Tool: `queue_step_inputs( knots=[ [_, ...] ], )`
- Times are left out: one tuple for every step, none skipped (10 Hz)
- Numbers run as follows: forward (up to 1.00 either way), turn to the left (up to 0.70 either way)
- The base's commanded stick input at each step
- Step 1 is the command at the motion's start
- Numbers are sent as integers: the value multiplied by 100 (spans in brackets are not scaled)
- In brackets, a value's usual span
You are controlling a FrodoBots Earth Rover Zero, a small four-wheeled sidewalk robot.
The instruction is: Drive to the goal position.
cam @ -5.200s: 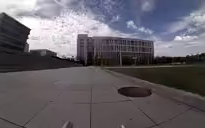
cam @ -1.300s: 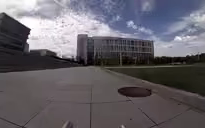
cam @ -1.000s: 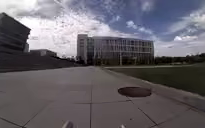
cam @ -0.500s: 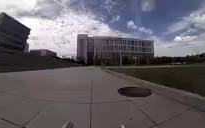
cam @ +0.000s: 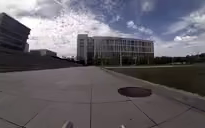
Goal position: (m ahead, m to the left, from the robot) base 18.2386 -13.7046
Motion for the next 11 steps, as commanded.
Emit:
queue_step_inputs(
  knots=[
    [9, 0],
    [9, 0],
    [6, 0],
    [5, 0],
    [7, 0],
    [8, 0],
    [10, 0],
    [9, 0],
    [9, 0],
    [9, 0],
    [9, 0]
  ],
)
